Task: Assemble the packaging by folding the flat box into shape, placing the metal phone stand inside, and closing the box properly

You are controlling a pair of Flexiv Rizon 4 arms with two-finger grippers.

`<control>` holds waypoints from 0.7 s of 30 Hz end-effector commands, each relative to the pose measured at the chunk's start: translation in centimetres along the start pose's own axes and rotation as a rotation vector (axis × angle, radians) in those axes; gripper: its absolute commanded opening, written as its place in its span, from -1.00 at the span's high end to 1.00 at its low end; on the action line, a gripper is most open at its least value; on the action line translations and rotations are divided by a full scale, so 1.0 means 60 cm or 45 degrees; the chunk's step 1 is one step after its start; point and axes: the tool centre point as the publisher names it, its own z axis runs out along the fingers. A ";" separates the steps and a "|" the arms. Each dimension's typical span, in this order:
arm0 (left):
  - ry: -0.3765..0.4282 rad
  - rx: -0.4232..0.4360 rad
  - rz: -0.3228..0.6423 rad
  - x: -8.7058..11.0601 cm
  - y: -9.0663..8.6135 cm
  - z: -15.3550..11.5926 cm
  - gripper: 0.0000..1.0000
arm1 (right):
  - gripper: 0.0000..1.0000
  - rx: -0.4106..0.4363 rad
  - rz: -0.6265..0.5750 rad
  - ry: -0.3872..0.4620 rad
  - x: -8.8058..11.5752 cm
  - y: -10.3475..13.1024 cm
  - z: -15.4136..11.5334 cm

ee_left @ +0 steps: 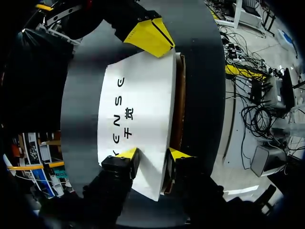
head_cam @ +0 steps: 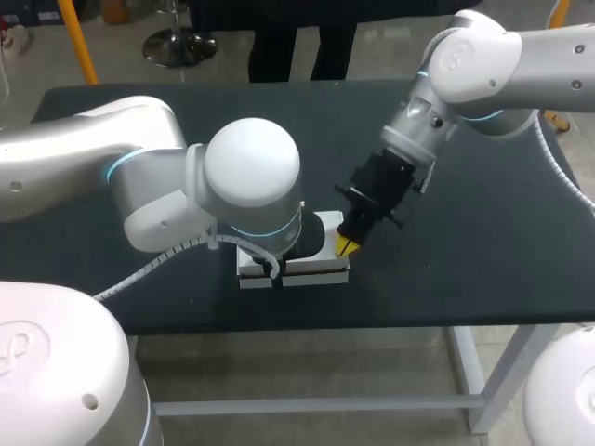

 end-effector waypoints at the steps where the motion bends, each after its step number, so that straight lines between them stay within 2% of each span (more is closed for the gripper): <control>1: -0.001 -0.008 -0.002 0.000 -0.003 0.003 0.18 | 1.00 0.012 -0.002 0.000 -0.001 0.005 0.003; 8: 0.010 -0.005 -0.001 0.001 0.000 0.002 0.16 | 1.00 0.016 0.002 0.005 -0.005 0.006 0.005; 13: 0.023 -0.003 0.005 0.004 0.005 -0.008 0.04 | 1.00 0.017 0.002 0.005 -0.005 0.007 0.006; 17: 0.022 -0.002 0.000 0.006 0.011 -0.017 0.04 | 1.00 0.014 0.002 0.004 -0.004 0.008 0.007; 21: 0.025 0.057 -0.017 0.004 0.023 -0.033 0.07 | 1.00 0.012 0.002 0.004 -0.003 0.008 0.007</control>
